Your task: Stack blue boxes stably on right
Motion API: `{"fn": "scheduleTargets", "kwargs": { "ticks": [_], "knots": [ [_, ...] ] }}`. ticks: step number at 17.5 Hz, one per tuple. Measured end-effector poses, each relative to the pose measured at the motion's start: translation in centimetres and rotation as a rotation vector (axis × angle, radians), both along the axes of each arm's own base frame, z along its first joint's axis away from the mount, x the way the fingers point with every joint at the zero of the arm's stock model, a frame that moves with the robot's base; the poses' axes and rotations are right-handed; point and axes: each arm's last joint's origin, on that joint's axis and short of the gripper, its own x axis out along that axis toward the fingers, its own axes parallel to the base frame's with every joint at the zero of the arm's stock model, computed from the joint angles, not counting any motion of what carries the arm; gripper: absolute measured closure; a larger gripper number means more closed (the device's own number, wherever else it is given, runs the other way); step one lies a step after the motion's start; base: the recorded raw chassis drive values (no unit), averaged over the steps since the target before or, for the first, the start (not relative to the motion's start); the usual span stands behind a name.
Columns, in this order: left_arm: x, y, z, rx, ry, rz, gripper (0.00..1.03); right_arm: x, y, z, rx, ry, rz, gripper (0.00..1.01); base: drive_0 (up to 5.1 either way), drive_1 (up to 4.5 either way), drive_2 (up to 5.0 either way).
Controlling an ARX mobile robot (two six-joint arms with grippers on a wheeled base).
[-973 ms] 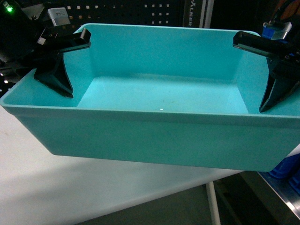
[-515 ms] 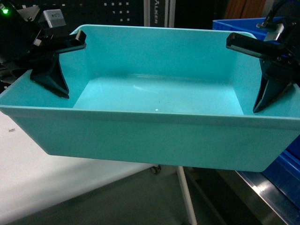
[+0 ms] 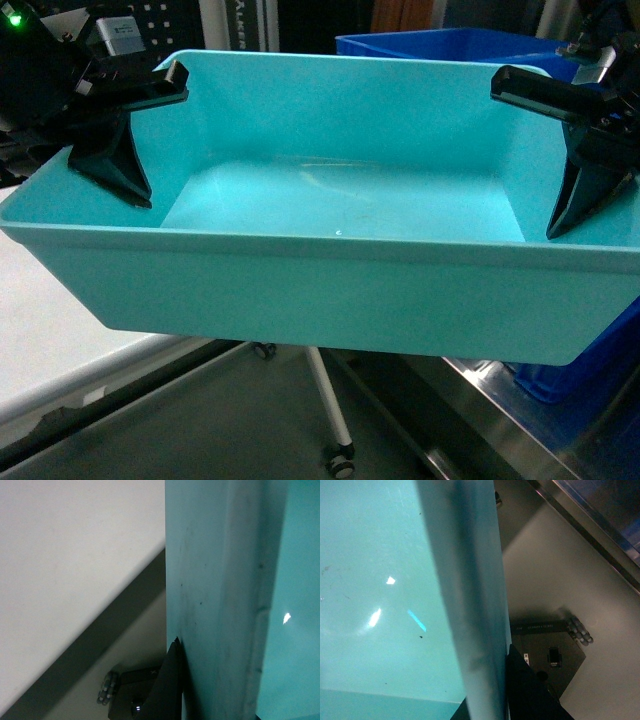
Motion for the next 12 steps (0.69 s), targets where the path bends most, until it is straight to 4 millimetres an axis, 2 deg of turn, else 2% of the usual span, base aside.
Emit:
{"fn": "scheduleTargets", "kwargs": {
  "ticks": [12],
  "knots": [
    [0.04, 0.09, -0.02, -0.001, -0.001, 0.002, 1.01, 0.03, 0.05, 0.0, 0.001, -0.003, 0.001, 0.99, 2.2, -6.3, -0.6]
  ]
}}
